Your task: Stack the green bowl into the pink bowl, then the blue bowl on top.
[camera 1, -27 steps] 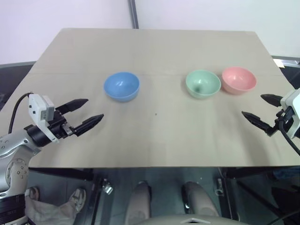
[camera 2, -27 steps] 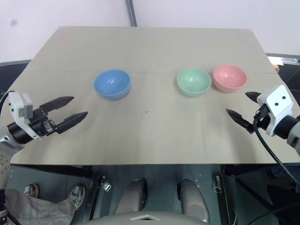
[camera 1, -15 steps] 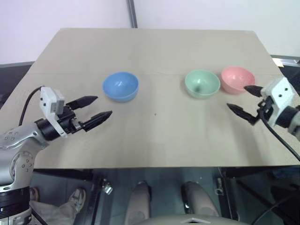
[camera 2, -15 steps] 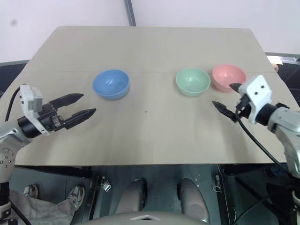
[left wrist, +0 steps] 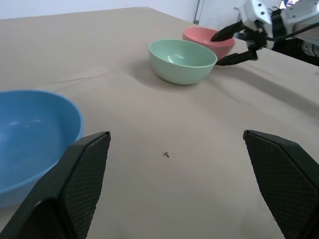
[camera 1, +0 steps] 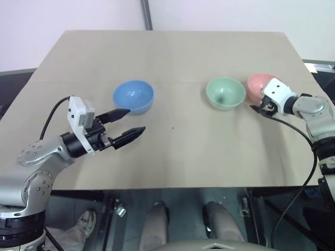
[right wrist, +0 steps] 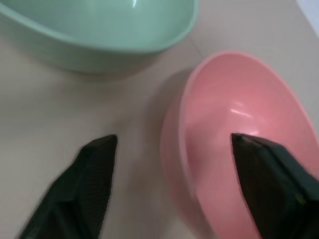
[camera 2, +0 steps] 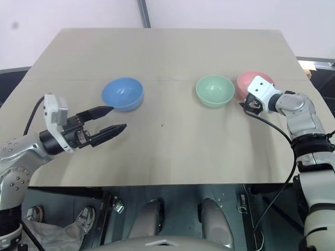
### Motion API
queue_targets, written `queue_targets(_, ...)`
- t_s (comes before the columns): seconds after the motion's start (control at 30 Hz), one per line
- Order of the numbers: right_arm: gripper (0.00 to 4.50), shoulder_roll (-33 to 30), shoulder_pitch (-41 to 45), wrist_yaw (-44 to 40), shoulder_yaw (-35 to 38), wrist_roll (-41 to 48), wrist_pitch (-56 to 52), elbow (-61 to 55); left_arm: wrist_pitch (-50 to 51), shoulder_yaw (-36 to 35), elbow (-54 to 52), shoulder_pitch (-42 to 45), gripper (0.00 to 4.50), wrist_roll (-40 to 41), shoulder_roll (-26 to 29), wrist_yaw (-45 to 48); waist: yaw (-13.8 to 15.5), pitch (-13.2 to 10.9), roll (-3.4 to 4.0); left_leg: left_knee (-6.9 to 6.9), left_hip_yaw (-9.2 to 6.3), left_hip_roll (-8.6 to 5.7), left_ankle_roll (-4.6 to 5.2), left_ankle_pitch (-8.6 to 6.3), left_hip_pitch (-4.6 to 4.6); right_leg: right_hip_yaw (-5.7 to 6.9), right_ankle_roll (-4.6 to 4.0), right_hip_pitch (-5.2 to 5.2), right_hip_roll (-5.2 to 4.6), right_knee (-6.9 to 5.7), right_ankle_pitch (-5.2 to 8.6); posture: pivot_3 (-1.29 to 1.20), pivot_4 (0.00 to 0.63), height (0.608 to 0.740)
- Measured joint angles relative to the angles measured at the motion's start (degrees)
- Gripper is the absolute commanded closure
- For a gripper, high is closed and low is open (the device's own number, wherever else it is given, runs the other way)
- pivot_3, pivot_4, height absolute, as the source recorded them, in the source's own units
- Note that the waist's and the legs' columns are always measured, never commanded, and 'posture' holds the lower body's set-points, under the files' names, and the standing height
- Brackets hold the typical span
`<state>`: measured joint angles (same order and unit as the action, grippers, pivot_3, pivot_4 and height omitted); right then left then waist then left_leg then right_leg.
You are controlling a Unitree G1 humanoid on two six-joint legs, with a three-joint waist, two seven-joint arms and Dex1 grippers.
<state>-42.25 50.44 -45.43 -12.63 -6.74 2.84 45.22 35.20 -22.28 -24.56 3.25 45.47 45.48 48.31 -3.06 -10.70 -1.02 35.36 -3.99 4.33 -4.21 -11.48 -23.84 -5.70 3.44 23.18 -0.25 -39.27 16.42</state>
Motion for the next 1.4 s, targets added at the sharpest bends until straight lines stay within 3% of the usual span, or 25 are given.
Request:
queue_targets(0.07, 2.67, 0.2, 2.3, -1.7, -1.1, -1.9, 3.1, 5.4, 0.4, -0.5, -1.3, -1.0, 0.0, 0.9, -0.1, -0.6, 0.0, 0.0, 0.0, -0.02, 0.01, 0.0, 0.0, 0.0, -0.01, 0.0, 0.0, -0.01, -0.01, 0.1, 0.0, 0.0, 0.15, 0.74)
queue_targets(0.13, 3.78, 0.3, 3.6, -2.4, -2.1, -3.7, 5.8, 9.5, 0.6, -1.5, -2.2, -2.1, 0.0, 1.5, -0.2, -1.2, -0.2, 0.0, 0.0, -0.06, 0.02, 0.0, 0.0, 0.0, -0.01, 0.0, 0.0, -0.02, -0.03, 0.16, -0.01, 0.0, 0.15, 0.74)
queue_targets(0.2, 4.42, 0.3, 4.1, -2.8, -2.2, -4.7, 8.3, 11.3, 0.6, -2.3, -2.6, -3.1, 0.0, 1.9, -0.2, -1.6, -0.3, 0.0, 0.01, -0.06, 0.03, 0.0, 0.0, 0.0, 0.0, -0.01, 0.0, -0.03, -0.04, 0.16, -0.01, 0.0, 0.15, 0.74)
queue_targets(0.3, 4.42, -0.4, 4.2, -3.9, -2.3, -5.8, 9.8, 10.9, 0.6, -2.3, -3.2, -3.6, 0.0, 2.1, -0.9, -2.1, -0.4, 0.0, 0.05, -0.05, 0.03, -0.01, 0.0, 0.0, 0.0, -0.01, 0.01, -0.04, -0.04, 0.15, -0.02, 0.0, 0.15, 0.74)
queue_targets(0.43, 4.42, -5.3, -3.0, -9.0, 0.4, -3.3, 6.0, -4.2, 0.3, -2.1, -3.0, -3.5, 0.0, 1.9, -1.3, -2.2, 0.0, -0.1, 0.17, -0.07, 0.01, -0.01, 0.0, 0.0, -0.01, 0.01, 0.01, -0.04, -0.04, 0.14, -0.01, 0.0, 0.15, 0.74)
queue_targets(0.5, 4.42, -7.6, -8.4, -12.1, 2.7, 0.1, -0.3, -15.0, -0.2, -2.0, -2.7, -3.4, 0.0, 1.8, -1.5, -2.1, 0.4, -0.1, 0.2, -0.09, -0.01, -0.01, 0.0, 0.0, -0.01, 0.01, 0.01, -0.04, -0.03, 0.13, -0.01, 0.0, 0.15, 0.74)
queue_targets(0.63, 4.42, -10.7, -21.3, -17.8, 7.1, 11.9, -22.3, -48.6, -1.1, -1.5, -0.4, -2.7, 0.0, 0.8, -1.9, -1.2, 0.3, -0.2, 0.36, -0.08, -0.02, 0.01, 0.01, 0.0, 0.09, 0.0, 0.02, -0.04, 0.0, 0.02, 0.0, 0.0, 0.15, 0.74)
queue_targets(0.8, 4.42, -4.8, -23.1, -15.2, 5.3, 20.8, -37.9, -71.2, -1.8, -1.3, 1.8, -3.5, 0.0, -0.1, -1.9, 0.8, 0.2, -0.2, 0.33, 0.13, -0.07, 0.01, 0.0, 0.0, 0.1, 0.02, 0.09, -0.04, 0.04, -0.17, 0.03, 0.0, 0.15, 0.74)
queue_targets(0.97, 4.42, 6.9, -17.8, -8.7, -8.6, 16.1, -40.5, -71.8, -2.5, -1.7, 3.9, -5.1, 0.0, -1.6, -1.0, 3.0, 0.2, -0.2, 0.14, 0.59, -0.08, 0.01, 0.0, 0.0, 0.02, 0.02, 0.28, -0.02, 0.05, -0.46, 0.15, 0.0, 0.15, 0.74)
queue_targets(1.17, 4.42, 15.1, -11.5, -5.0, -16.5, 9.2, -35.5, -61.5, -2.4, -3.9, 3.4, -7.3, 0.0, -1.4, -0.5, 3.1, 0.3, -0.2, 0.05, 0.52, -0.09, 0.05, 0.0, -0.01, 0.02, 0.03, 0.04, 0.01, 0.07, -0.48, 0.02, 0.0, 0.15, 0.74)
queue_targets(1.4, 1.53, 19.4, -10.1, -2.8, -18.7, 4.0, -27.1, -52.7, -2.3, -5.4, 2.4, -9.1, 0.0, -1.0, -0.5, 2.6, 0.6, -0.2, 0.02, 0.49, -0.12, 0.05, -0.01, -0.01, -0.05, 0.07, 0.02, 0.05, 0.07, -0.48, 0.01, 0.0, 0.15, 0.74)
